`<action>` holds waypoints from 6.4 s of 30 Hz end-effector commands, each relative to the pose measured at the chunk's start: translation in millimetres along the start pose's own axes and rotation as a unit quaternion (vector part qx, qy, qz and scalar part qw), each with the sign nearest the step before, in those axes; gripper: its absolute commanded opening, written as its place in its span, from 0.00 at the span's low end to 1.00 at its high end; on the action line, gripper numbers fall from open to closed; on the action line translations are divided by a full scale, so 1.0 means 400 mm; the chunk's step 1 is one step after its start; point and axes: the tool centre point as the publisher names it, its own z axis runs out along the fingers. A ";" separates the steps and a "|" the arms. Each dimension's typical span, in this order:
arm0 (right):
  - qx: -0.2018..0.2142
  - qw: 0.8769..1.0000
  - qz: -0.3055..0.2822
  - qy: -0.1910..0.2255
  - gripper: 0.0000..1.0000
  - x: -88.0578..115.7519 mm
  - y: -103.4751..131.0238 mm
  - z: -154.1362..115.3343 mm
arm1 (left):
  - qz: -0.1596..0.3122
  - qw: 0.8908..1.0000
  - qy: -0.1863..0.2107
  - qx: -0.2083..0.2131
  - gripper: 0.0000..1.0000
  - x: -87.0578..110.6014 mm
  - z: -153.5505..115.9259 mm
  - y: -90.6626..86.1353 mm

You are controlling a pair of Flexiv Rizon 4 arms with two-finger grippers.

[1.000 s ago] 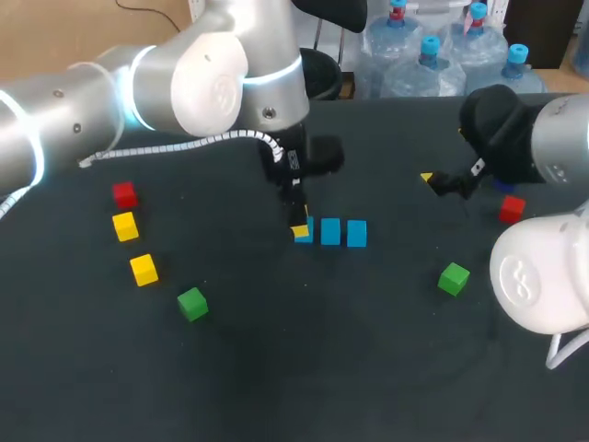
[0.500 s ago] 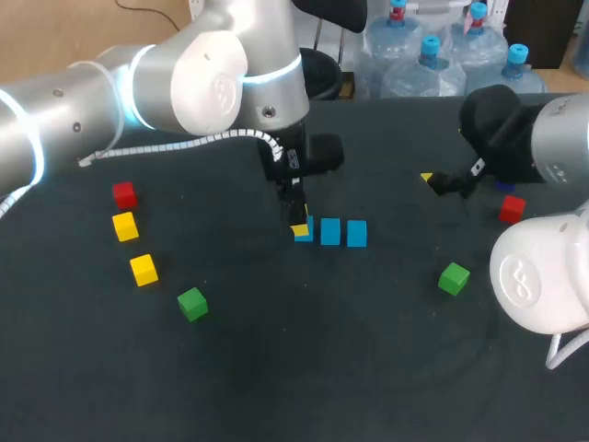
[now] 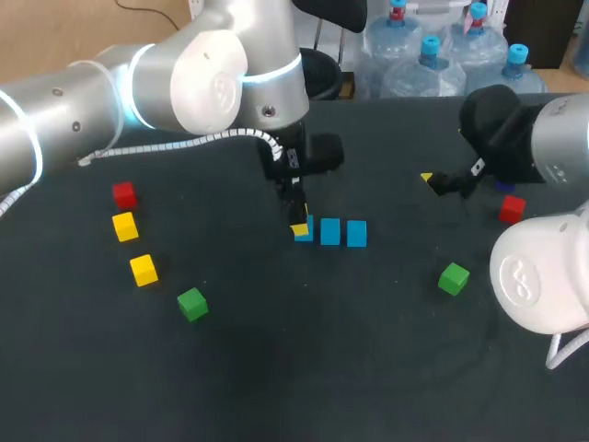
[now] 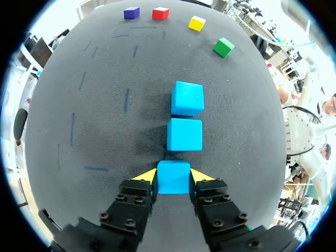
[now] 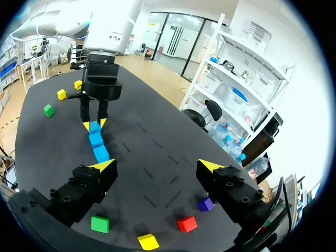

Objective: Place the blue cubes, place green cubes on the blue cubes, place the yellow cubes on the green cubes, then place the red cubes on the yellow cubes, and place purple cube on the red cubes.

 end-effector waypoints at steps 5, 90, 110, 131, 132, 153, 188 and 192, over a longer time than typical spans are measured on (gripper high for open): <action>-0.001 1.000 0.000 0.001 1.00 -0.001 -0.001 -0.003 | 0.001 1.000 0.000 0.004 0.00 0.001 0.009 -0.006; -0.001 1.000 0.000 0.001 1.00 -0.001 -0.001 -0.003 | -0.001 1.000 -0.012 0.016 0.00 -0.005 0.007 -0.040; -0.001 1.000 0.000 0.001 1.00 -0.001 -0.001 -0.003 | -0.001 1.000 -0.010 0.008 1.00 -0.004 0.003 -0.034; -0.001 1.000 0.000 0.001 1.00 -0.001 -0.001 -0.003 | -0.013 0.999 -0.039 -0.022 1.00 0.020 -0.153 -0.050; -0.001 1.000 0.000 0.001 1.00 -0.001 -0.001 -0.003 | -0.016 0.999 -0.045 -0.023 1.00 0.019 -0.169 -0.057; -0.001 1.000 0.000 0.001 1.00 -0.001 -0.001 -0.003 | -0.057 0.985 -0.096 -0.132 0.00 0.029 -0.144 -0.179; -0.001 1.000 0.000 0.001 1.00 -0.001 -0.001 -0.003 | 0.026 0.989 -0.056 -0.136 0.00 0.014 0.015 -0.122; -0.001 1.000 0.000 0.001 1.00 -0.001 -0.001 -0.003 | 0.026 0.989 -0.056 -0.135 0.00 0.012 0.018 -0.112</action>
